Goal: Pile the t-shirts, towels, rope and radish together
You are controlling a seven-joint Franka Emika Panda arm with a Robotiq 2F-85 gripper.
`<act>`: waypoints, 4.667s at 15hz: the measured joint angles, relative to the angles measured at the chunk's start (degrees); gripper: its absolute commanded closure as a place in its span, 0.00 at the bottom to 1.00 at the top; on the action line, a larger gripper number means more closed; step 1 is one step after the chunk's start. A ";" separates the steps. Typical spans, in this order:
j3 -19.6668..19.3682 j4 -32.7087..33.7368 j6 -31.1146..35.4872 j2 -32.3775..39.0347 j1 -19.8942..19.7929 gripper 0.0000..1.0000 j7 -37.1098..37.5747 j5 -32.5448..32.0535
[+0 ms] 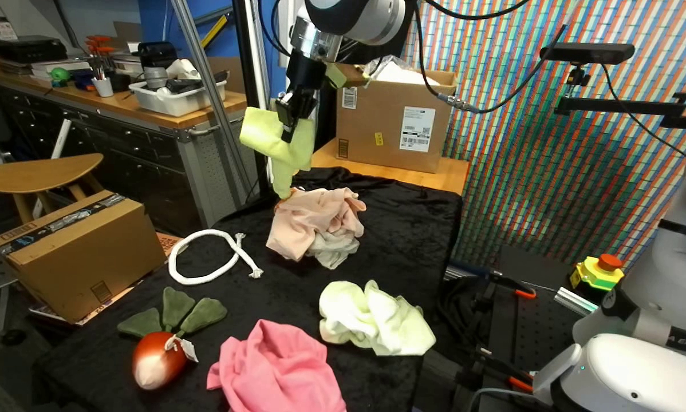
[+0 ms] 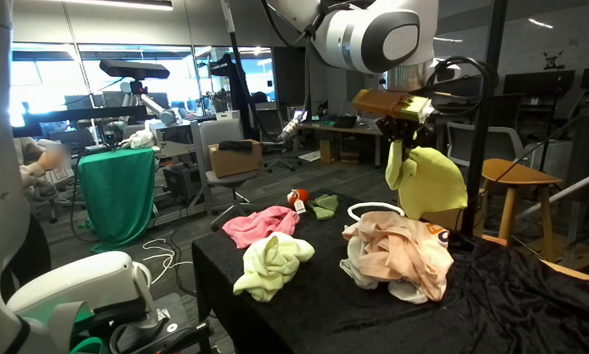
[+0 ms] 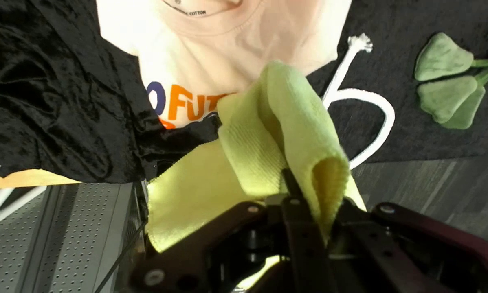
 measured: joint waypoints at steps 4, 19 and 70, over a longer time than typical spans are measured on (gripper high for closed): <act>0.61 -0.45 0.56 1.13 2.22 0.95 -1.31 -6.45; 1.81 -0.87 12.24 6.11 5.95 0.71 3.86 -9.91; 4.25 -23.09 -7.06 0.15 8.13 0.00 13.53 -7.37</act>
